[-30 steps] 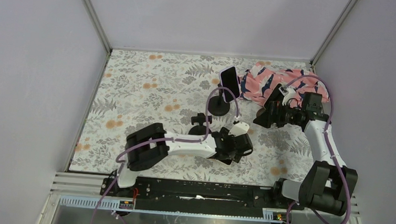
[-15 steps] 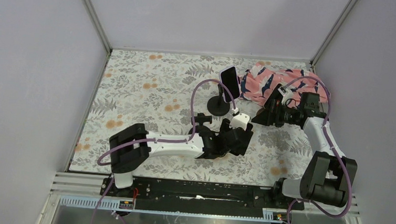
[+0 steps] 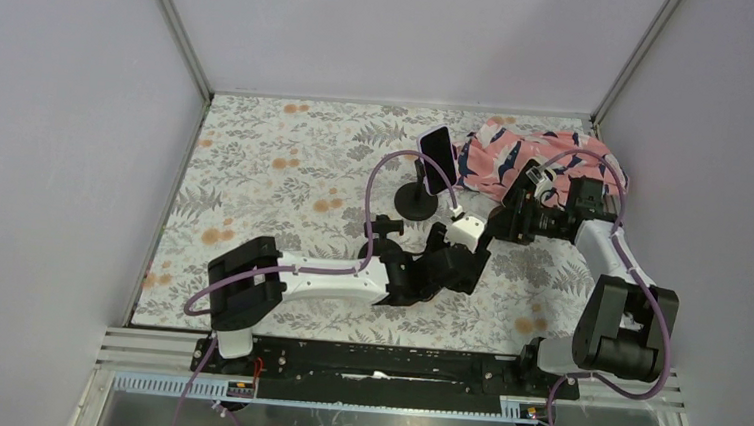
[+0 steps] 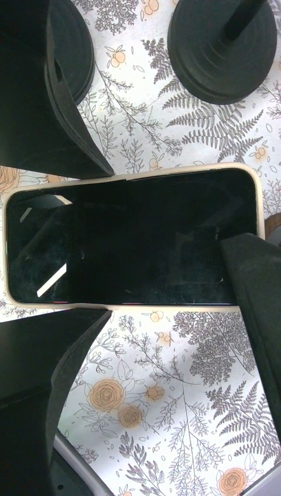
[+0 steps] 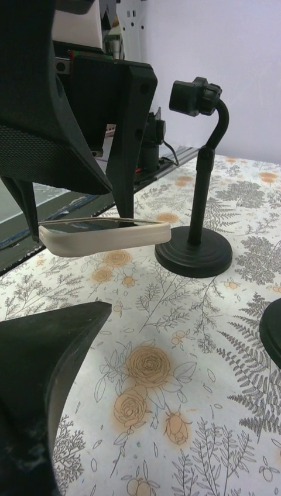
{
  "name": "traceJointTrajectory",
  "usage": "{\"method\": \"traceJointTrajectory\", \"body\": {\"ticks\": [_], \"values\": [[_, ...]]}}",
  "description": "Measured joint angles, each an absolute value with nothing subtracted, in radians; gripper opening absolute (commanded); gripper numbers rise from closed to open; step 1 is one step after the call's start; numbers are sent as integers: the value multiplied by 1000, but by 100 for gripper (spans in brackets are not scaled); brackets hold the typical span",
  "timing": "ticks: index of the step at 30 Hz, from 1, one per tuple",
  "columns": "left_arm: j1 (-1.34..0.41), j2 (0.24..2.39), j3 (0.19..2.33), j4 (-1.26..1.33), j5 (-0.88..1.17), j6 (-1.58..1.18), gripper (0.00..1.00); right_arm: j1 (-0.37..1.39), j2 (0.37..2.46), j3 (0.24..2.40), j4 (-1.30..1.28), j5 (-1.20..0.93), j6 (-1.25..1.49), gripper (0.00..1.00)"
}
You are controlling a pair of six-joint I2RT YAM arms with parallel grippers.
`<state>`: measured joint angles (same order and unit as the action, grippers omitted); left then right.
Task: Place the phone on the phone stand
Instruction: Pick up the phone at the center of the board.
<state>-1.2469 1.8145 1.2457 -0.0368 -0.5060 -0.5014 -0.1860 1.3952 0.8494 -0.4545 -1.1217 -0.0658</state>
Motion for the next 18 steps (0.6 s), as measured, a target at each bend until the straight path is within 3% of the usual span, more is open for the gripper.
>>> {"method": "traceJointTrajectory", "body": {"ticks": [7, 12, 15, 18], "values": [[-1252, 1813, 1250, 2, -518, -445, 29, -159, 1428, 849, -468, -1157, -62, 52], [-1255, 1813, 1260, 13, -522, -401, 34, -136, 1454, 852, -505, -1189, -78, 18], [-1255, 1812, 1260, 14, -515, -385, 55, -132, 1457, 867, -530, -1226, -105, 7], [-1250, 1792, 1248, 25, -500, -373, 80, -133, 1457, 882, -549, -1251, -123, 3]]}}
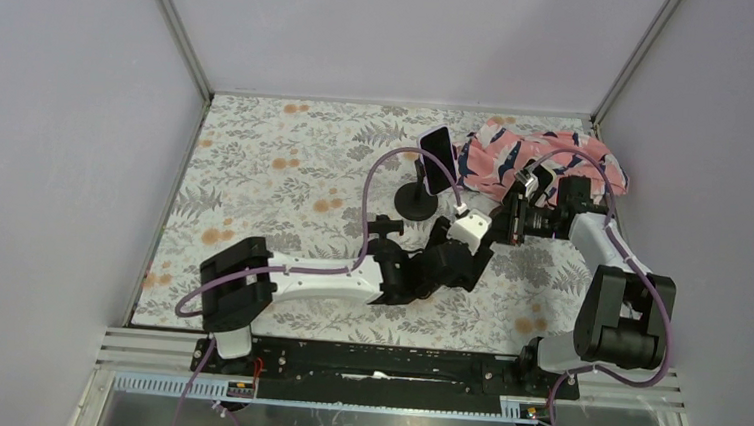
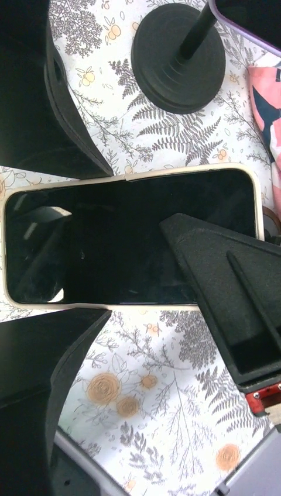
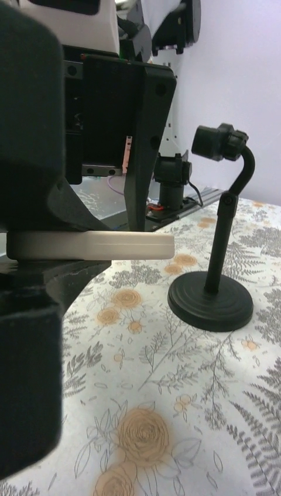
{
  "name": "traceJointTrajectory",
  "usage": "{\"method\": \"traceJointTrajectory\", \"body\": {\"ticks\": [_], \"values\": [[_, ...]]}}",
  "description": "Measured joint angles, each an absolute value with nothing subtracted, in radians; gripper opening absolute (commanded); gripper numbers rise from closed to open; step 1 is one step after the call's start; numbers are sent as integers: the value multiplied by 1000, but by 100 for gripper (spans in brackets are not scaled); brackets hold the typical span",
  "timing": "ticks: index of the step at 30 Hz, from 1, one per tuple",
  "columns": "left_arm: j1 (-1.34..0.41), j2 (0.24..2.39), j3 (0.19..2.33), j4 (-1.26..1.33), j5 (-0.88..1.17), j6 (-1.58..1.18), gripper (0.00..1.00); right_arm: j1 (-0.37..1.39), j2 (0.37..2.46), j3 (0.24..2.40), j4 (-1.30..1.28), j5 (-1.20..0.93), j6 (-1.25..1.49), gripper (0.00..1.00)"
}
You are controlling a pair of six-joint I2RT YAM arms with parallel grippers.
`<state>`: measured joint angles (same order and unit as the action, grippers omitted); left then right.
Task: Place the phone on the phone stand
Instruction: Pick up the phone at the center of the board.
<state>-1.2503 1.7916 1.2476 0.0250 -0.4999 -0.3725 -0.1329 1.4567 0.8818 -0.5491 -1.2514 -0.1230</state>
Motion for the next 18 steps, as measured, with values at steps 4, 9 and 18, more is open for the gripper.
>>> {"method": "traceJointTrajectory", "body": {"ticks": [4, 9, 18], "values": [[-1249, 1713, 1176, 68, -430, -359, 99, -131, 1441, 885, -583, -1282, -137, 0], [-1262, 1545, 1085, 121, -322, -361, 99, -131, 1402, 886, -595, -1286, -191, 0], [-1283, 1248, 866, 157, -171, -366, 99, -131, 1356, 940, -773, -1335, -485, 0]]}}
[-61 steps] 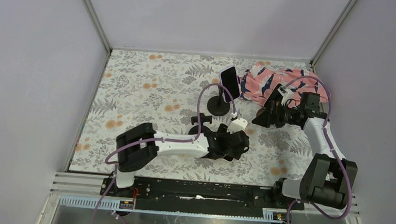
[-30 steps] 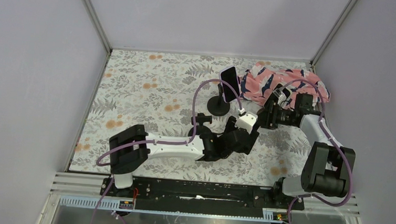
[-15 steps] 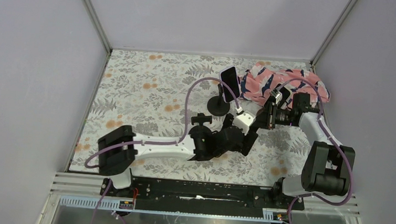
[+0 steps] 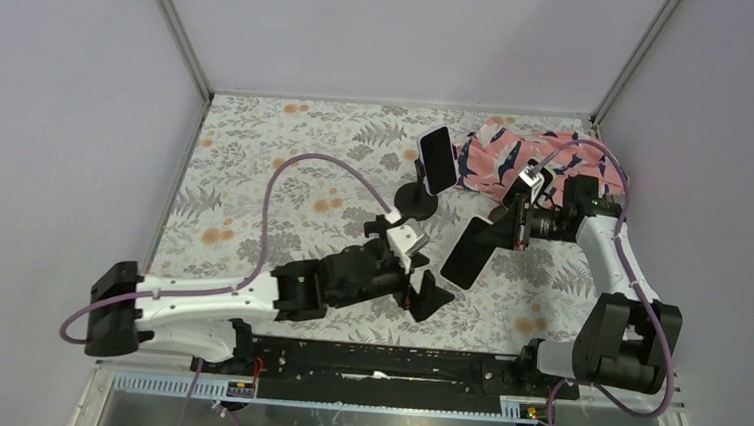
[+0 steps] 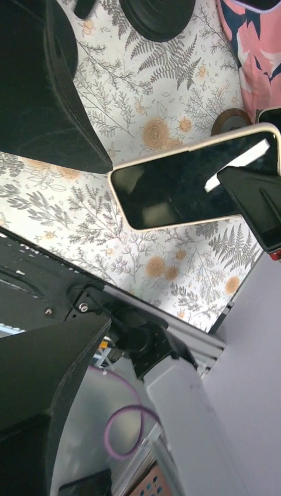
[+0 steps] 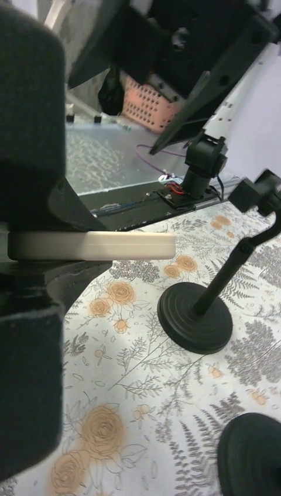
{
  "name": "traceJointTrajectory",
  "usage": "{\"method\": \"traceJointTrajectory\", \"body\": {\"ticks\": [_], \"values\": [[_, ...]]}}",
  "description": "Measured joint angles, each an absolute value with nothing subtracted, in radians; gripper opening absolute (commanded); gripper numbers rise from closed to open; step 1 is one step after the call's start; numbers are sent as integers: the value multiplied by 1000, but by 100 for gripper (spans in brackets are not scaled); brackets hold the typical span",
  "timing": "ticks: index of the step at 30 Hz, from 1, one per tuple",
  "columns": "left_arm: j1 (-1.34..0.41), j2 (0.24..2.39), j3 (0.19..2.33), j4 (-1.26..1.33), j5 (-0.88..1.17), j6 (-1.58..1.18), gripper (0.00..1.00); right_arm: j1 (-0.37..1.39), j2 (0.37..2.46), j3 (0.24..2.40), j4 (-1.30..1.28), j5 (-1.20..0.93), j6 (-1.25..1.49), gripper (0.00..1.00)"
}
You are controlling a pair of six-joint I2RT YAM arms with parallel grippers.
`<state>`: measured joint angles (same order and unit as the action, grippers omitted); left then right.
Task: Place the phone on the phone stand
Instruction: Pick up the phone at the center of the board.
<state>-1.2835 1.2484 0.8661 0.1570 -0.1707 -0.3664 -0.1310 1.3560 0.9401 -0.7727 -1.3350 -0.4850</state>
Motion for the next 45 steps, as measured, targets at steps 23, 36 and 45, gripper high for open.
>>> {"method": "traceJointTrajectory", "body": {"ticks": [23, 36, 45], "values": [[-1254, 1032, 238, 797, 3, -594, 92, 187, 1236, 1111, -1417, -1379, -1401, 0], [-1256, 1223, 346, 975, 11, -524, 29, 388, 1306, 1246, -1290, -1373, -1255, 0], [-1260, 1233, 377, 900, 23, -437, 0, 434, 1250, 1183, -1054, -1295, -914, 26]]}}
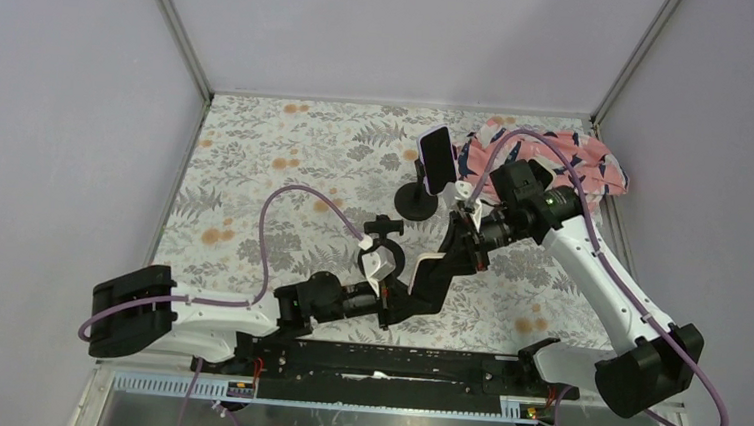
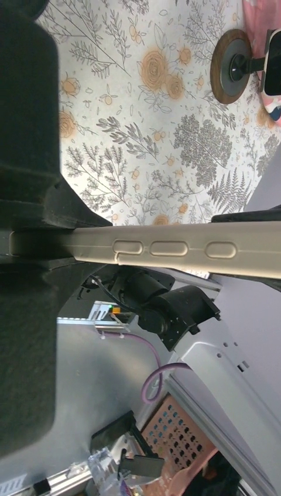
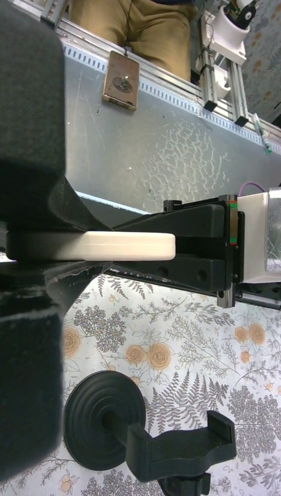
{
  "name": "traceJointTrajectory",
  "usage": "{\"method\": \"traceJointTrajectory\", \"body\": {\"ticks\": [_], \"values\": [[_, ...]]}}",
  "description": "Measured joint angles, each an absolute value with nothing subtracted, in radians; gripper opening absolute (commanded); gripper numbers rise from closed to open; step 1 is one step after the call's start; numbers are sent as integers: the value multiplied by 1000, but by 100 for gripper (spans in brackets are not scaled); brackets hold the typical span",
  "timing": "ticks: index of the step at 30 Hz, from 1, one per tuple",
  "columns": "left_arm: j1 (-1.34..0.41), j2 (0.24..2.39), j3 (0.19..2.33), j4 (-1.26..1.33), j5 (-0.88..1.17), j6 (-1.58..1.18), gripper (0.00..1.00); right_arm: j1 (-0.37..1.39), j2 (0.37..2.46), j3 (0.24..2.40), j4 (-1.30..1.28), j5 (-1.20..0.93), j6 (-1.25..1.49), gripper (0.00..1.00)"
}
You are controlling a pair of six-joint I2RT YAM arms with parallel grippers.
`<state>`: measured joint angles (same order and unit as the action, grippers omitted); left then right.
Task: Place the phone on the phone stand
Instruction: Pick up the phone at the center of the board.
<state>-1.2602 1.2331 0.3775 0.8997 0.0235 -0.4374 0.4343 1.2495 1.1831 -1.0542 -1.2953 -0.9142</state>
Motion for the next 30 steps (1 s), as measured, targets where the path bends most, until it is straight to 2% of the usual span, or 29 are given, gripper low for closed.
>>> {"method": "traceJointTrajectory", "body": {"ticks": [4, 7, 12, 18, 30], "values": [[-1242, 1163, 382, 781, 72, -408, 0, 480, 1249, 1205, -1073, -1241, -936, 39], [-1221, 1122, 382, 714, 115, -396, 0, 530, 1272, 1243, -1110, -1196, -964, 43], [-1189, 1096, 383, 666, 151, -390, 0, 568, 1327, 1305, -1142, -1153, -968, 42], [-1184, 1092, 382, 639, 170, -390, 0, 603, 1348, 1313, -1128, -1100, -926, 34], [-1176, 1057, 382, 631, 166, -390, 0, 640, 1378, 1314, -1118, -1049, -862, 34]]}}
